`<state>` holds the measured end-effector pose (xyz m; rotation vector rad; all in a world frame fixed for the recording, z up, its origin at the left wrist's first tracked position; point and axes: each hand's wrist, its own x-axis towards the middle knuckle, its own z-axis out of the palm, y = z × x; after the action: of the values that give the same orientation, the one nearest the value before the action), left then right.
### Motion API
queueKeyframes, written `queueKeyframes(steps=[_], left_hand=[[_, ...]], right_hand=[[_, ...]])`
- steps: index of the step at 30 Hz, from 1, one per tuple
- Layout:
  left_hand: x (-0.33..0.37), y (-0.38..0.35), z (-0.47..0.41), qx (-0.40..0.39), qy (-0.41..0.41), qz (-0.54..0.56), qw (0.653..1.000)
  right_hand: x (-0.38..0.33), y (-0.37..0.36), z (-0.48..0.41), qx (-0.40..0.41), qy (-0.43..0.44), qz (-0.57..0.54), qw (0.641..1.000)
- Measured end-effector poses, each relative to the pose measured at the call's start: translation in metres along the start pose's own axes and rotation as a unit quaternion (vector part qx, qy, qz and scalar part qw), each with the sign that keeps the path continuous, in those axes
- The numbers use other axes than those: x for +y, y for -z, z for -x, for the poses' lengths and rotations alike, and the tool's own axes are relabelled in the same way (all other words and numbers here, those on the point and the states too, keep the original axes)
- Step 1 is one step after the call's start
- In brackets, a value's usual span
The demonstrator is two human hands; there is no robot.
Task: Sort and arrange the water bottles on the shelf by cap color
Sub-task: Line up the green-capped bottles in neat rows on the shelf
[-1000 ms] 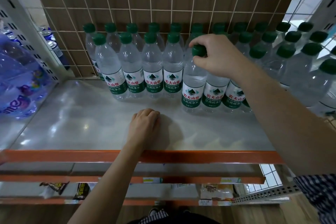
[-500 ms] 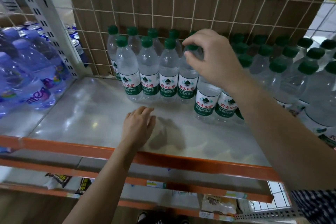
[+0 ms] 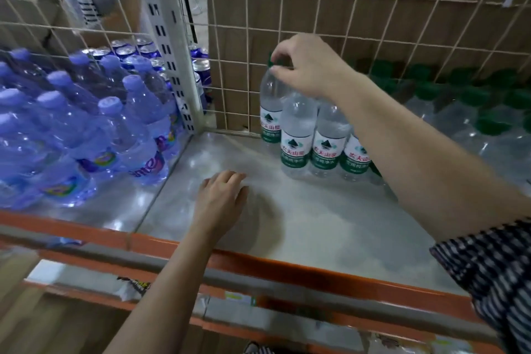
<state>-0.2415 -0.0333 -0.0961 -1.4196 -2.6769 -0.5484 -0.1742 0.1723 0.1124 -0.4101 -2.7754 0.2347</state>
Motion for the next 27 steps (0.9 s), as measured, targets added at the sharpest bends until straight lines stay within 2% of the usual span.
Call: queueKeyframes(steps=[3,8,13,16,22,27], left_hand=[[-0.018,-0.003,-0.001,-0.018,-0.024,0.001,1.0],[-0.019,-0.012,-0.002,-0.023,-0.023,0.05,0.998],[-0.025,-0.019,-0.005,-0.022,-0.011,0.071,0.997],[-0.025,-0.021,-0.006,-0.017,-0.017,0.072,0.997],[-0.022,-0.017,-0.004,-0.011,-0.052,0.057,0.997],[0.004,-0.013,-0.003,-0.007,-0.084,0.051,0.995]], right_hand=[[-0.003,-0.009,-0.029,-0.038,-0.041,0.039,0.998],[-0.002,-0.026,-0.055,-0.05,-0.099,0.08,0.991],[-0.006,-0.028,-0.058,-0.028,-0.094,0.084,0.992],[-0.013,-0.025,-0.047,-0.016,-0.064,0.062,0.996],[-0.024,-0.004,-0.003,0.068,-0.047,-0.029,0.996],[-0.022,0.021,0.046,0.065,-0.052,-0.073,0.994]])
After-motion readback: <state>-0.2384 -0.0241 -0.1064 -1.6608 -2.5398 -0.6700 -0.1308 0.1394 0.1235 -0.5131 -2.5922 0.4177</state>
